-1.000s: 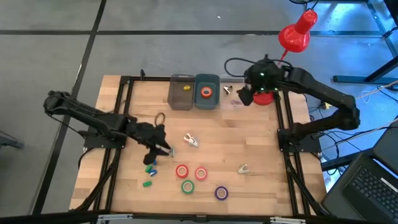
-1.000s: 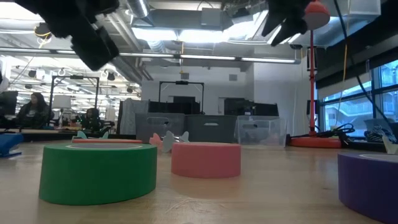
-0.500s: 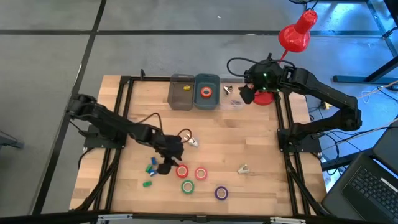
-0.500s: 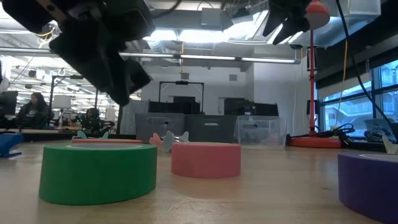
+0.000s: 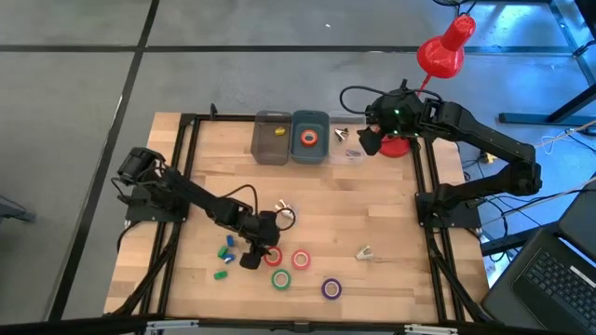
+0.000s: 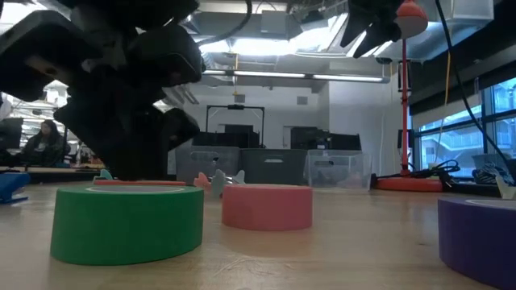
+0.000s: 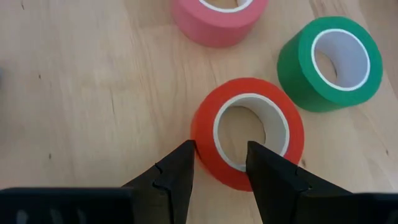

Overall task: Pick and place Stapler, Stapler remover, tape
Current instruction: Put the red tape into the green bin

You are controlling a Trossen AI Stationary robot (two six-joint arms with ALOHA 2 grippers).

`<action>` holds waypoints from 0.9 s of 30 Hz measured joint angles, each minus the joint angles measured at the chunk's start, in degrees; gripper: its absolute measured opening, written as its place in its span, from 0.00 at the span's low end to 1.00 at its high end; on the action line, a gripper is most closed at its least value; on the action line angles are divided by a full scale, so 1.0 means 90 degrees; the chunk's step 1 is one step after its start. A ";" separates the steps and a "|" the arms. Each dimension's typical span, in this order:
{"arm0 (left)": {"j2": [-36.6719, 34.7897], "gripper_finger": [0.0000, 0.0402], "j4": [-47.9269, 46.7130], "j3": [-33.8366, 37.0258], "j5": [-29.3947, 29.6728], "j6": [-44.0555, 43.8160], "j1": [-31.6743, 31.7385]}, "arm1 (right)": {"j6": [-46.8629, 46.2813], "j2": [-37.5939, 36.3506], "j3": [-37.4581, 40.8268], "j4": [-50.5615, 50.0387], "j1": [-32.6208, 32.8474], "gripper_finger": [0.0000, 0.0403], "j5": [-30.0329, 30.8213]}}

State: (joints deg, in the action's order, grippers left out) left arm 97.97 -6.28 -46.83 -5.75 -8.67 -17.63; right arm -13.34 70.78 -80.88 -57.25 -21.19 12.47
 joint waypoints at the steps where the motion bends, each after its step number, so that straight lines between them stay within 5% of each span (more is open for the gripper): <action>1: 0.0040 0.35 0.0062 0.0000 0.0036 0.0003 0.0000 | 0.0000 0.0000 0.0000 0.0000 0.0000 0.80 0.0000; 5: 0.0137 0.31 0.0153 -0.0002 0.0130 0.0172 -0.0028 | -0.0017 0.0002 0.0000 -0.0002 0.0000 0.80 0.0000; 10: 0.0144 0.08 0.0078 -0.0001 0.0228 0.0266 -0.0075 | -0.0025 0.0002 0.0000 -0.0002 0.0000 0.80 0.0000; 18: -0.0159 0.08 -0.0819 -0.0285 0.0372 0.0442 0.0069 | -0.0136 0.0002 0.0000 -0.0013 0.0000 0.80 0.0000; 27: -0.1017 0.08 -0.2884 -0.1661 0.1088 0.2928 0.1622 | -0.0190 0.0002 0.0000 -0.0061 0.0000 0.80 0.0000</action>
State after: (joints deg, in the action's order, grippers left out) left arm 88.81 -32.24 -61.77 4.04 17.69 -3.03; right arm -15.05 70.81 -80.88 -57.80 -21.19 12.47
